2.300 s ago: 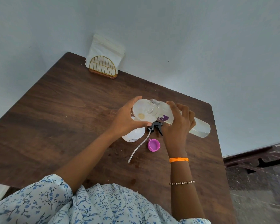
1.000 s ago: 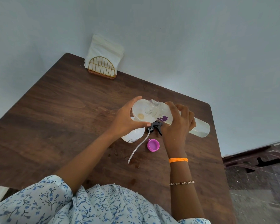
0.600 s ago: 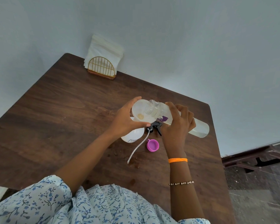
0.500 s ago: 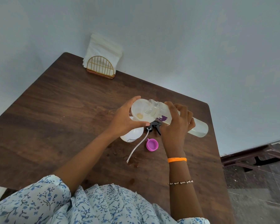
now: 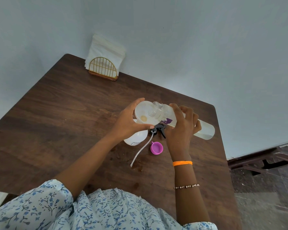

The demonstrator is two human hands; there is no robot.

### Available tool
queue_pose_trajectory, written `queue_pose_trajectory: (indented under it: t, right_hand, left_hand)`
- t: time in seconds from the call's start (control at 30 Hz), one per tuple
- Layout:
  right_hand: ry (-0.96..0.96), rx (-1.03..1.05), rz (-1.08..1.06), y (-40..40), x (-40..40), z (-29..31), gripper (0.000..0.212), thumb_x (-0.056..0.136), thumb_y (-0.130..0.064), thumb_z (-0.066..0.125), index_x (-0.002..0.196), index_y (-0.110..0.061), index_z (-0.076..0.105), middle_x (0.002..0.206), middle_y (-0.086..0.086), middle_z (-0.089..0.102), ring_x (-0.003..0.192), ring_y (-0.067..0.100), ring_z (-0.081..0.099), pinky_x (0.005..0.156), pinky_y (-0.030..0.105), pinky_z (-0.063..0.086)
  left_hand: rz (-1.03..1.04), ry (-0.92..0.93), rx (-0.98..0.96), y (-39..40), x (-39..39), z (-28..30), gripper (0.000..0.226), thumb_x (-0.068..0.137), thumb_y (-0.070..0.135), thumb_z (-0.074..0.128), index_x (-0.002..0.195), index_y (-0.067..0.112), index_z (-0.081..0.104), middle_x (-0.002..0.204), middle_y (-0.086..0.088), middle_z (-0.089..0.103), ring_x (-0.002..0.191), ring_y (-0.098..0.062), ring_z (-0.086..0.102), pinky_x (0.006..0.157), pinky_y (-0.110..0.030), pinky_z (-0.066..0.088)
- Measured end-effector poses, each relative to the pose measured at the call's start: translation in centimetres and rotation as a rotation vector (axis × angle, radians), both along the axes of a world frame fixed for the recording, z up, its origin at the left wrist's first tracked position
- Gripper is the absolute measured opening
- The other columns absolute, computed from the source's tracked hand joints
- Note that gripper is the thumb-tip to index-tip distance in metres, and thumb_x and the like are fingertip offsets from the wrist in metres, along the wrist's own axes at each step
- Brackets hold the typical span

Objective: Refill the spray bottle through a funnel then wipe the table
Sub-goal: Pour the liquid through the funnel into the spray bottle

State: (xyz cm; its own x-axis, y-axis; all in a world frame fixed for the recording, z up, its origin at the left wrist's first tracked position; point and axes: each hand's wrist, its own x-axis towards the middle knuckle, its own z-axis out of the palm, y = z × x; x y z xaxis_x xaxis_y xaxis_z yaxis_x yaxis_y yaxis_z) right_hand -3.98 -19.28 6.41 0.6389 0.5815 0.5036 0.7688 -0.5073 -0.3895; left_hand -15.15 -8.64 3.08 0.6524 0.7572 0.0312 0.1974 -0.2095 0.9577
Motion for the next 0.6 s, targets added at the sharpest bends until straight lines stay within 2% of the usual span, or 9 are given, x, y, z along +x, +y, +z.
queue_pose_trajectory:
  t: [0.6]
  right_hand:
    - [0.001,-0.016,-0.009,0.11,0.0,0.11,0.063,0.059,0.006,0.076,0.115,-0.02,0.062,0.118,0.011,0.055,0.115,0.029,0.042,0.098,0.049,0.022]
  left_hand:
    - [0.007,0.013,0.009,-0.13,0.04,0.09,0.091,0.063,0.03,0.084,0.139,0.031,0.033,0.143,0.004,0.042,0.119,-0.007,0.039,0.096,-0.027,0.04]
